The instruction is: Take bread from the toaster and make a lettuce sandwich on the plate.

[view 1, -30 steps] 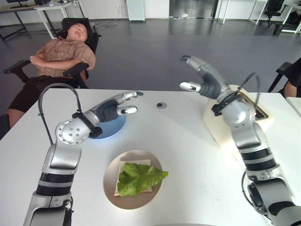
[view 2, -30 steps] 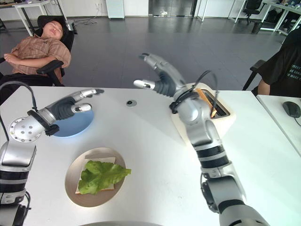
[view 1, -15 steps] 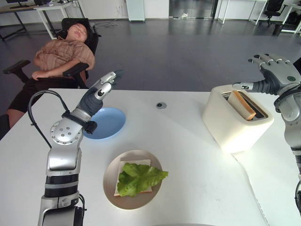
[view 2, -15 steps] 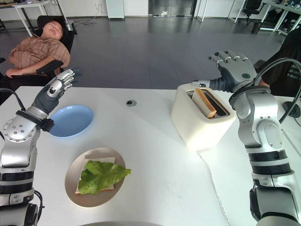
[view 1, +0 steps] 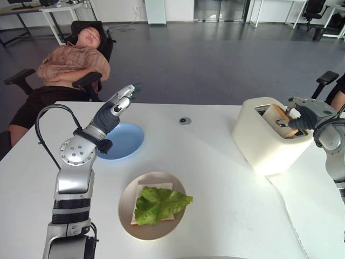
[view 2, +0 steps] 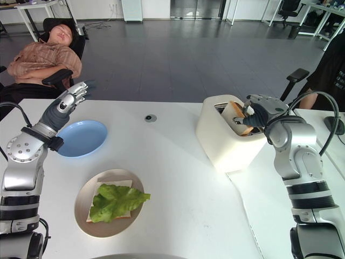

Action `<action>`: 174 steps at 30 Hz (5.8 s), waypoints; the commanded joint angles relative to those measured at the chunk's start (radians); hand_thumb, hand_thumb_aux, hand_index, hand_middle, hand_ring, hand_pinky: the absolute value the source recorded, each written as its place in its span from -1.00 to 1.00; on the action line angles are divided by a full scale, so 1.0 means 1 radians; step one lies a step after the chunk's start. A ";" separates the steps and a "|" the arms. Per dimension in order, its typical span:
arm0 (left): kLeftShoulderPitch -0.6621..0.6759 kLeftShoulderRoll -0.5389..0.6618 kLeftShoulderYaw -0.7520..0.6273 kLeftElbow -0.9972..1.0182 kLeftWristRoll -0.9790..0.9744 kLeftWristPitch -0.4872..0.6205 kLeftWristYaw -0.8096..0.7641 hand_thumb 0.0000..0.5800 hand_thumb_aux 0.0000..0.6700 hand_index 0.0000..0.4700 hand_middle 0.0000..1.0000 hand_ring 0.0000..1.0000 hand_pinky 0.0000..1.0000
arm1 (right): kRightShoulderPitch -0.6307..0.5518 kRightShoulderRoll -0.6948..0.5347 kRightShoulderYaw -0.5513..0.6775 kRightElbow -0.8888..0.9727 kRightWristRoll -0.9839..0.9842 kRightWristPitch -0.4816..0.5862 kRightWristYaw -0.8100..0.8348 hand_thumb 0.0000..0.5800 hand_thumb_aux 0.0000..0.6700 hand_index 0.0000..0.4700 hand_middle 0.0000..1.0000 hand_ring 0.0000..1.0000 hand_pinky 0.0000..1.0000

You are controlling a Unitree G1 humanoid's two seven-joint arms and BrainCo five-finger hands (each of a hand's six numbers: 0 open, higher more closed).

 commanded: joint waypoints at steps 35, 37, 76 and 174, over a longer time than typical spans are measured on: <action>-0.015 0.040 0.003 0.014 -0.001 0.001 0.011 -1.00 -1.00 -1.00 -1.00 -1.00 -1.00 | 0.028 0.609 0.394 -0.261 0.784 0.262 0.182 1.00 1.00 1.00 -1.00 -1.00 -1.00; -0.010 0.040 0.005 0.010 -0.001 0.003 0.012 -1.00 -1.00 -1.00 -1.00 -1.00 -1.00 | 0.024 0.639 0.429 -0.217 0.770 0.250 0.175 1.00 1.00 1.00 -1.00 -1.00 -1.00; 0.364 0.294 -0.129 -0.228 -0.342 0.129 -0.641 0.06 -0.37 -0.37 1.00 1.00 1.00 | 0.075 0.444 0.289 -0.343 0.819 0.300 0.371 -1.00 -1.00 -1.00 0.09 0.09 0.09; 0.199 0.297 -0.513 0.171 0.212 -0.007 -0.715 1.00 1.00 1.00 1.00 1.00 1.00 | 0.300 0.243 0.468 -0.177 0.779 0.188 0.525 1.00 1.00 1.00 1.00 1.00 1.00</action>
